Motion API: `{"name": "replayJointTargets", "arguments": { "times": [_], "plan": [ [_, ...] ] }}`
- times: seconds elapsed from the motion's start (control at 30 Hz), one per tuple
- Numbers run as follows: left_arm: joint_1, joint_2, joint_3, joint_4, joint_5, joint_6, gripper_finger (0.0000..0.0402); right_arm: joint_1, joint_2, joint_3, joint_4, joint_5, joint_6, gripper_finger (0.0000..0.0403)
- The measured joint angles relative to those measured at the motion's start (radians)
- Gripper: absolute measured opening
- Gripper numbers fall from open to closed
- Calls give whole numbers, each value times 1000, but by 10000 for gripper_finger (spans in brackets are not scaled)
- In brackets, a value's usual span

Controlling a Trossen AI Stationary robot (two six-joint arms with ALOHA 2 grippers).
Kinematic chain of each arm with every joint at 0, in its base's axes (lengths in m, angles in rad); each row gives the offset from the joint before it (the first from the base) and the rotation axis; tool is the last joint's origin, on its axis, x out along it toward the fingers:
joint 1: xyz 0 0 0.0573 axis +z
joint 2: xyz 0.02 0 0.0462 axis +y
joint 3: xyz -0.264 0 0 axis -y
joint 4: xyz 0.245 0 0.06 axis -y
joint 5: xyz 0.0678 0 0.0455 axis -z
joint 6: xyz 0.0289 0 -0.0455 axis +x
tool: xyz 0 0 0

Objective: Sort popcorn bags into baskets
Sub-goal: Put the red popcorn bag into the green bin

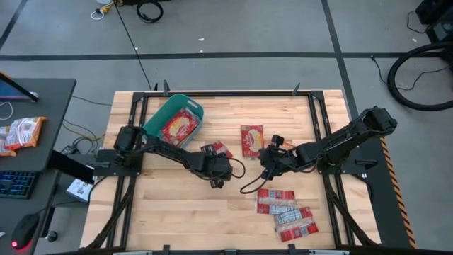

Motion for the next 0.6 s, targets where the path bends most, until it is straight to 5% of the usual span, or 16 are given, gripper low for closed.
{"name": "replayJointTargets", "arguments": {
  "times": [0.17, 0.6],
  "plan": [
    [1, -1, 1, -5, 23, -4, 239, 2, 2, 0, 11, 0, -7, 130],
    [1, 1, -1, -69, -9, 7, 76, 3, 2, 0, 18, -9, -8, 130]
  ]
}}
